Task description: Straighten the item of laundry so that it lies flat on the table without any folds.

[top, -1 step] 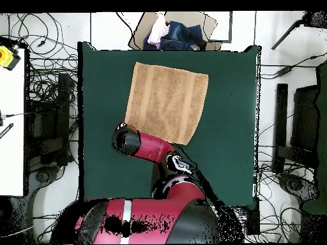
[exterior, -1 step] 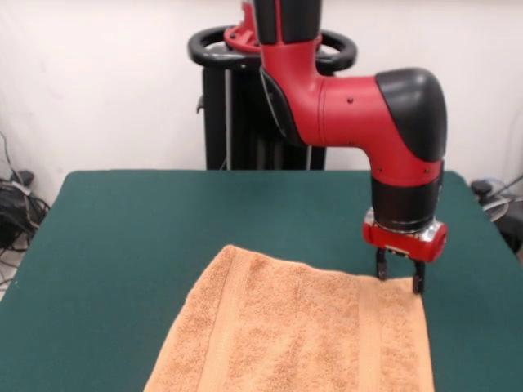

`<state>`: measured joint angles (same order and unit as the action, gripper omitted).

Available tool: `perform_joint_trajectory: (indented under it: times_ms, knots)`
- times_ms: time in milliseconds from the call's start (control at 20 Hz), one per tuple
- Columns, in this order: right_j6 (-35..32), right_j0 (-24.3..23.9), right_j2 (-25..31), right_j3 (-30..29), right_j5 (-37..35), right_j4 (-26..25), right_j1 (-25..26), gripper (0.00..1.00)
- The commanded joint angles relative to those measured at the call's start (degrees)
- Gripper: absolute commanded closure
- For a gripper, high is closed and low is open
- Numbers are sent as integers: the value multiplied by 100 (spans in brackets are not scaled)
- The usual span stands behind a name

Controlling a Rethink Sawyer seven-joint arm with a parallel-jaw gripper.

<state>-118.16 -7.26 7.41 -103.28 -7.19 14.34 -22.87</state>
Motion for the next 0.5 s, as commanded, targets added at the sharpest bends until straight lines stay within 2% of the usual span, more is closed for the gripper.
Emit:
perform_joint_trajectory:
  times_ms: [50,500]
  knots:
    - [-783,36,-315,346,695,-123,675,0]
    - [-827,6,-311,332,770,-126,707,0]
